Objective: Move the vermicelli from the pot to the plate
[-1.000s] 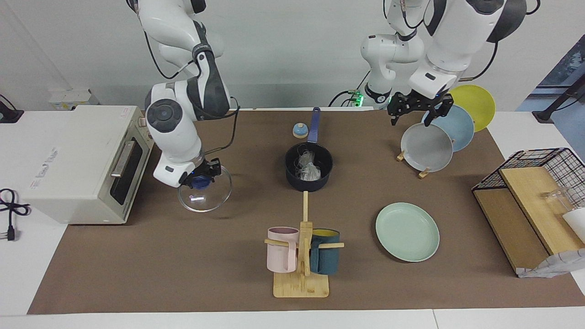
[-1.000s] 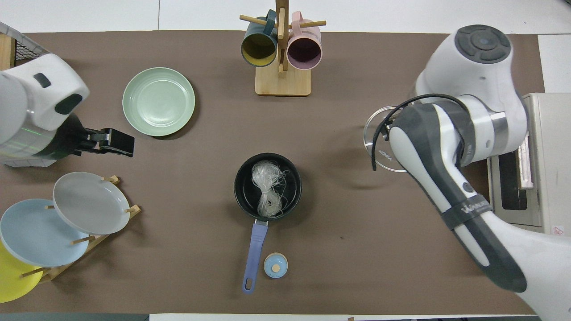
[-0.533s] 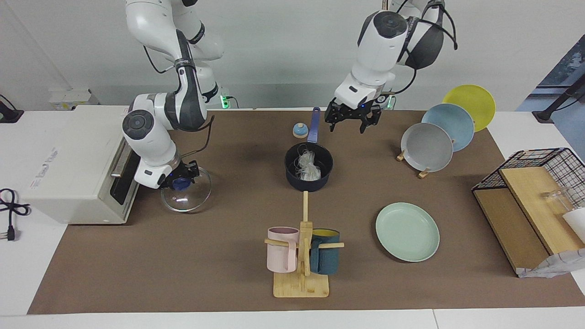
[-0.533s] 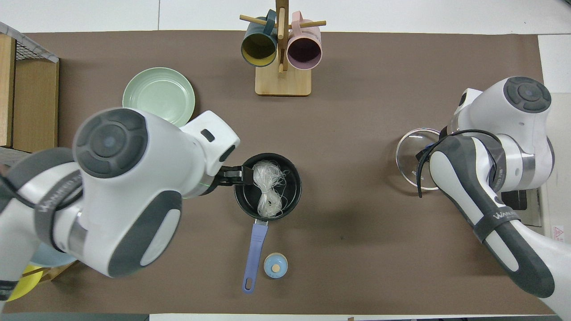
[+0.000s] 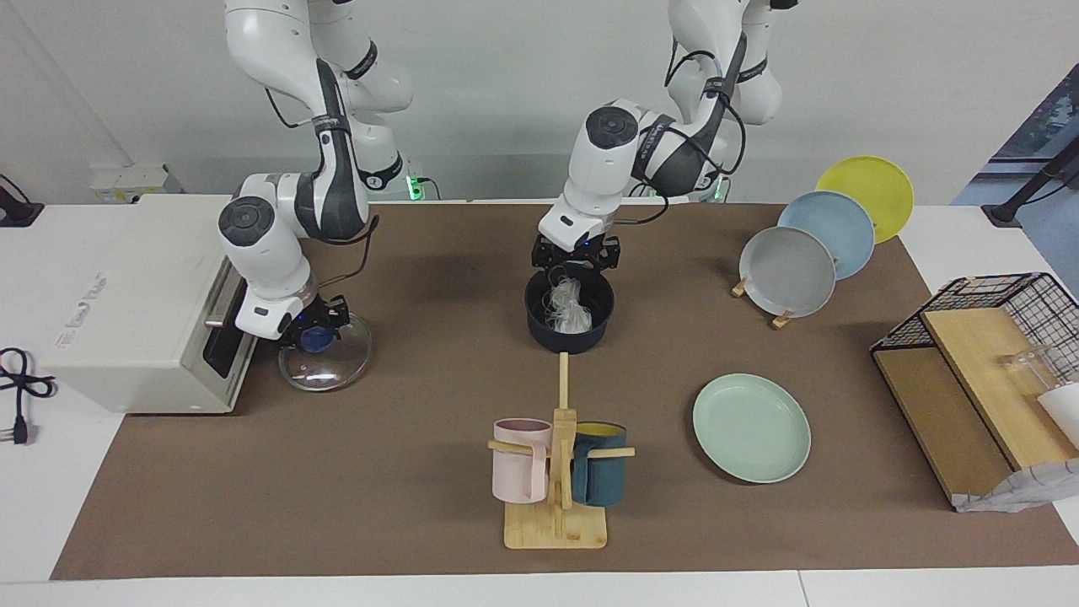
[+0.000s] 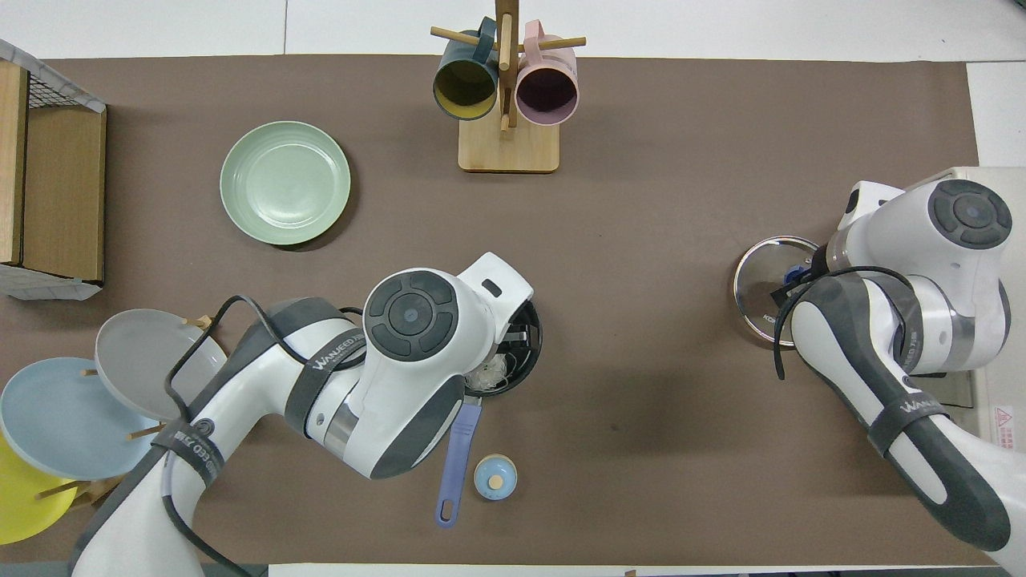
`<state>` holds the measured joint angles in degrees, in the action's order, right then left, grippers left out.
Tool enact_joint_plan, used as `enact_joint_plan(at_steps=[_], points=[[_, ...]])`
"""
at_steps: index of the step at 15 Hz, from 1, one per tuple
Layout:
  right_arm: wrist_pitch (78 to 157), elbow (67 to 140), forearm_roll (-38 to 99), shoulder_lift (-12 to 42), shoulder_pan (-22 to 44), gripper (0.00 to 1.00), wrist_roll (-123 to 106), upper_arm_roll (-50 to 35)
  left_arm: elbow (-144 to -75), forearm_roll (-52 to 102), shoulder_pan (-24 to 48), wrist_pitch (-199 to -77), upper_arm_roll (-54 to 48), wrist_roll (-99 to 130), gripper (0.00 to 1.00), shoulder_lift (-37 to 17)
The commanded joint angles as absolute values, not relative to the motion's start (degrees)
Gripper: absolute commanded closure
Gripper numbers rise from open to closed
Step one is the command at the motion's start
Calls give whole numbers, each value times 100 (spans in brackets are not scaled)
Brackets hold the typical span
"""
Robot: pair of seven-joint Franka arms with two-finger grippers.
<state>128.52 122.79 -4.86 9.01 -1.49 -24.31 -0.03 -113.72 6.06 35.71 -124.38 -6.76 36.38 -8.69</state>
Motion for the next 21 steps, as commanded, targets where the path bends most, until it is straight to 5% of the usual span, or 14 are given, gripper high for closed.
enact_joint_plan(at_steps=[1,6,12,13,15,21], points=[[12973,12568,-580,668,-228,46,-2496,-62,-11549,686,3796,-12779,-563,3770,0,-1045],[12877,12472,-580,677,-272,0,-2496,-62,-11549,589,3806,-12876,-545,3779,0,-1309],[11095,10998,-510,633,-211,0,-2461,-70,-11549,255,3815,-13042,-545,3806,0,-1564],[10683,10699,-501,615,-211,0,-2452,-70,-11540,246,3823,-13043,-536,3797,8,-1573],[9813,9953,-501,554,-193,0,-2452,-97,-11523,167,3806,-13043,-536,3788,95,-1573],[8360,8668,-466,440,-167,0,-2146,-132,-11286,88,3587,-12720,-501,3674,100,-1354]])
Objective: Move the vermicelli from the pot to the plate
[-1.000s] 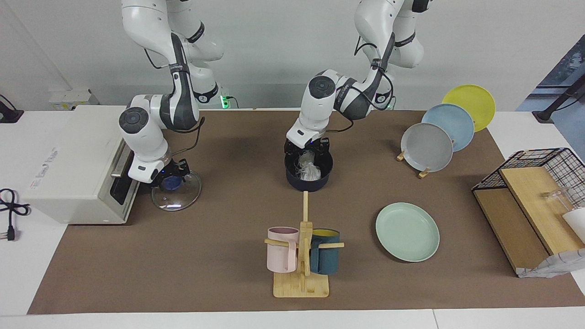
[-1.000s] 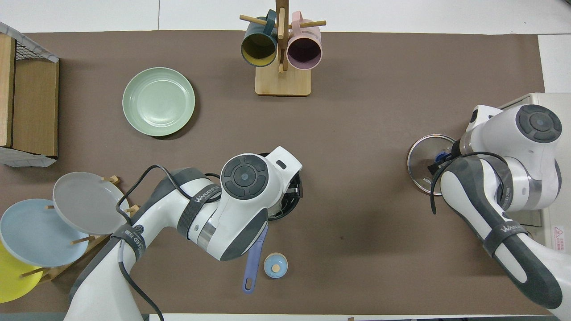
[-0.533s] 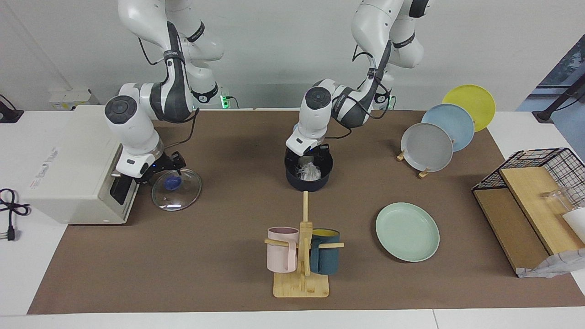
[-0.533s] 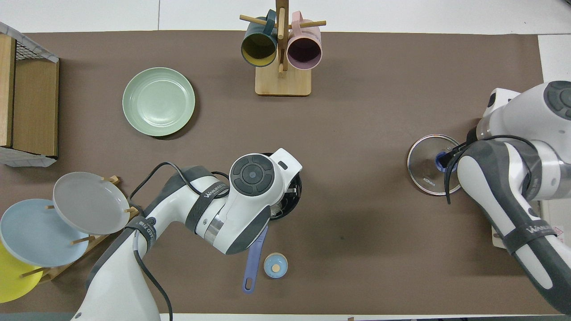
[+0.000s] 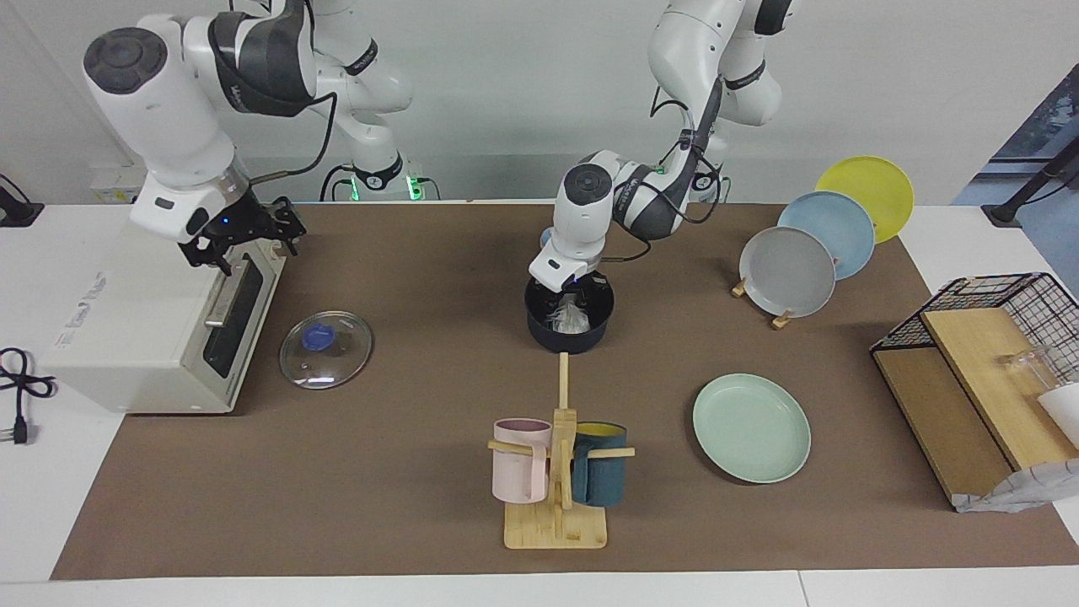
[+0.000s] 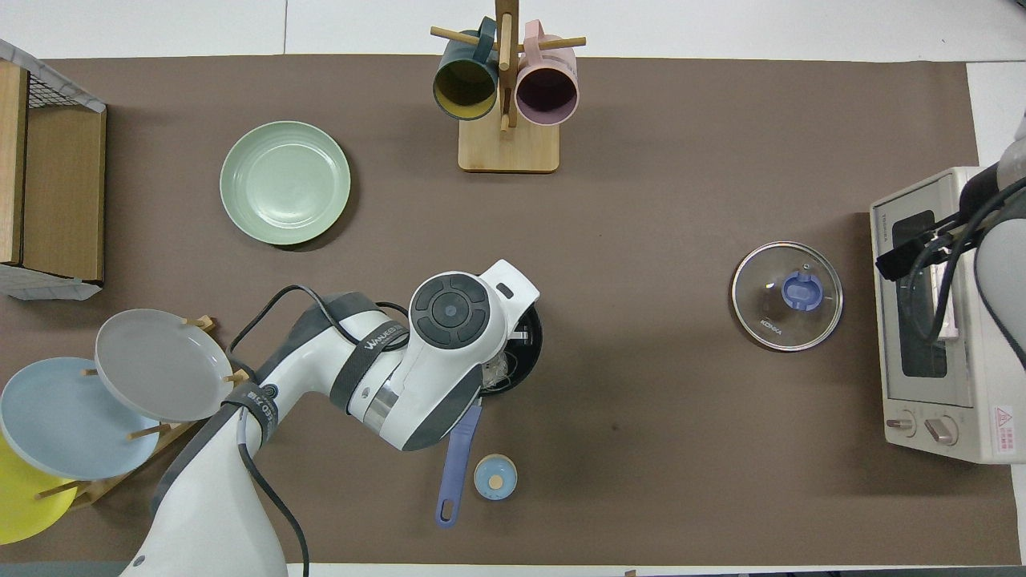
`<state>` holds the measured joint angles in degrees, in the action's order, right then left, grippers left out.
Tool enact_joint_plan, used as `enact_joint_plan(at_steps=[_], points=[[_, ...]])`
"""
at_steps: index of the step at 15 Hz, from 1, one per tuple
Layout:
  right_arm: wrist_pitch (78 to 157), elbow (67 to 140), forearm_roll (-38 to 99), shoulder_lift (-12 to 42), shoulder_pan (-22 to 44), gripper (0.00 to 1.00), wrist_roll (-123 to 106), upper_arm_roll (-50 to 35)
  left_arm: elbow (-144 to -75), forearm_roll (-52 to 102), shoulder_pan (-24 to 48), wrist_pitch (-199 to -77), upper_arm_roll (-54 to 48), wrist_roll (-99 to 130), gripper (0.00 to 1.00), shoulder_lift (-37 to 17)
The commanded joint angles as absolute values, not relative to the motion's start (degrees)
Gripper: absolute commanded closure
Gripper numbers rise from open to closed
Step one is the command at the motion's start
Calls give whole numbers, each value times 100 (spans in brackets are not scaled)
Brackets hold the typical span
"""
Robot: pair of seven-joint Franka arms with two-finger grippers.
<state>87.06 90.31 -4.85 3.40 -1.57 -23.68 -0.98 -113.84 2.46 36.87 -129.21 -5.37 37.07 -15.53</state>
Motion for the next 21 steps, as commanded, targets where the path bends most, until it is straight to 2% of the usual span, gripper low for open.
enact_joint_plan(at_steps=[1,6,8,11,13,17,21], points=[[8193,8518,-466,422,-167,0,-2084,-123,-11216,88,3569,-12500,-492,3639,100,-1267],[7884,8350,-448,404,-167,0,-1952,-123,-10706,193,3314,-11314,-518,3516,100,-704],[7919,8350,-457,404,-167,0,-1820,-123,-10242,412,3139,-10717,-484,3385,100,-598],[7831,8341,-448,404,-184,0,-1802,-114,-9223,720,2341,-9794,-483,2648,100,-676],[7822,8341,-439,422,-237,0,-1749,-123,-8721,730,1708,-9502,-483,2156,100,-930],[7822,8341,-272,439,-167,0,-1723,-53,-8666,738,845,-9816,-483,1250,100,-1124],[7822,8411,-264,352,245,0,-1705,342,-8736,703,457,-10703,-466,730,100,-1633]])
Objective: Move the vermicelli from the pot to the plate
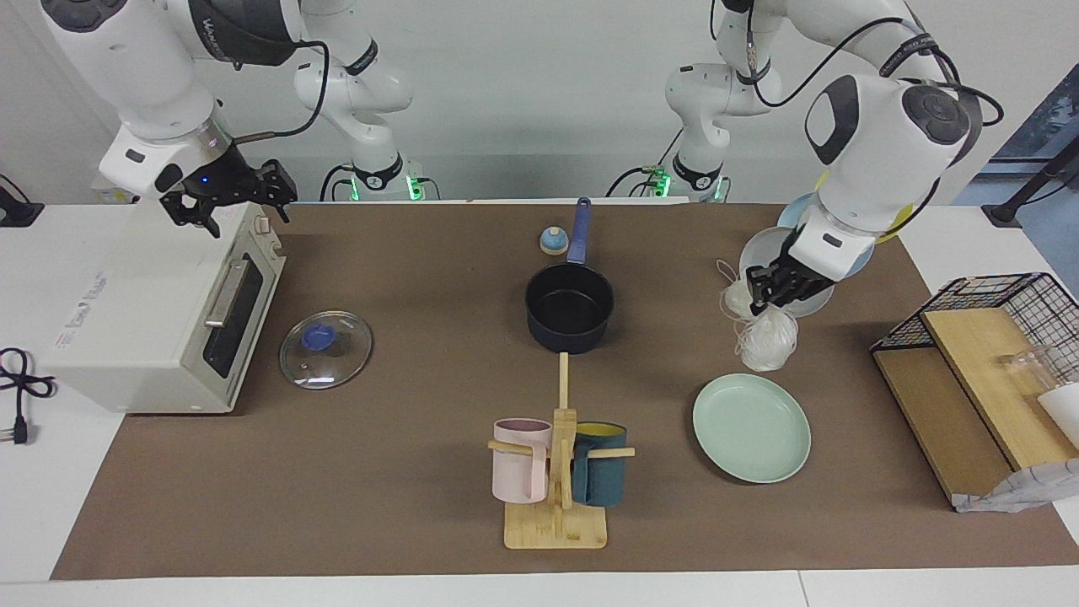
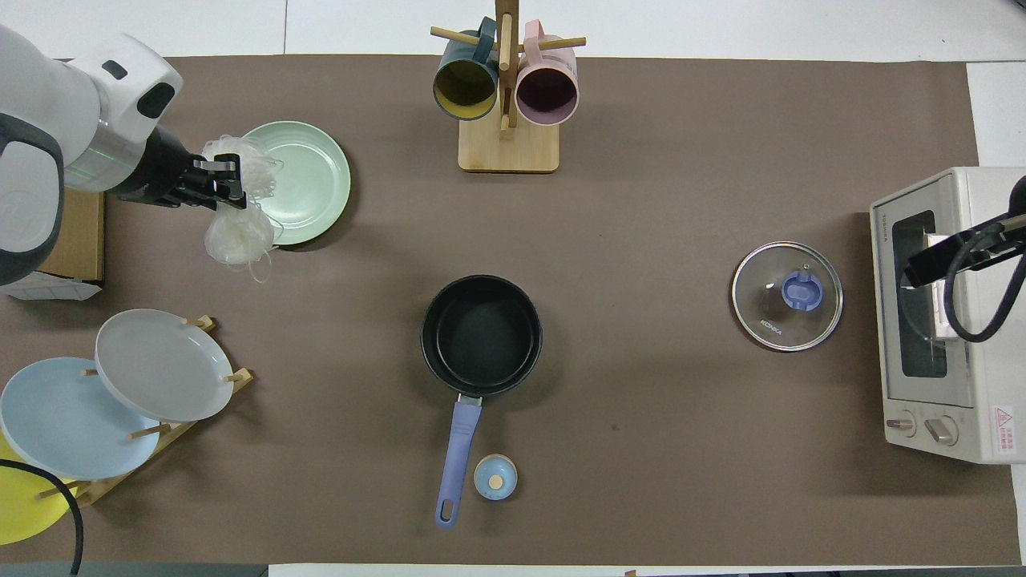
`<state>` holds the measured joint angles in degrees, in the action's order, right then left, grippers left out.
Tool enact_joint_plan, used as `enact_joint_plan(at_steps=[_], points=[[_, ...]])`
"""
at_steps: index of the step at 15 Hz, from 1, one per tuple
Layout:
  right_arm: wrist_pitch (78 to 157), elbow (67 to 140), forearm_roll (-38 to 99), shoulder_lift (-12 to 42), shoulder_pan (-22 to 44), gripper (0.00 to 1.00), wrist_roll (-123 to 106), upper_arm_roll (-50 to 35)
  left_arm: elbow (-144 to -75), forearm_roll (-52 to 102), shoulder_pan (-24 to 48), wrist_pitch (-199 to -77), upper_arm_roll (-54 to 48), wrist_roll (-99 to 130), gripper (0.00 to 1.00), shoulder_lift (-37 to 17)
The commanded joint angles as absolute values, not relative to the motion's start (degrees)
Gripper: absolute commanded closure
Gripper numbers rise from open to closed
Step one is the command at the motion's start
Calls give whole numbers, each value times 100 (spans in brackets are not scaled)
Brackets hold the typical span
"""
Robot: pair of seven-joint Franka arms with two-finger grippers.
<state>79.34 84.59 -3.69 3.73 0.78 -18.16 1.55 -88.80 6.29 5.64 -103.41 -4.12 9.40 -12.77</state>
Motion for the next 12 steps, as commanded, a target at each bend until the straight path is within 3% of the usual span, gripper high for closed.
enact_joint_plan(at_steps=[1,9,12], points=[[7822,8420,-272,343,272,0,-1696,386,-8762,686,448,-10966,-466,729,100,-1791],[7884,8631,-255,168,334,0,-1661,422,-8982,519,404,-12216,-457,694,100,-2662],[7866,8762,-255,88,334,0,-1556,422,-9271,396,422,-12699,-457,387,100,-2751]])
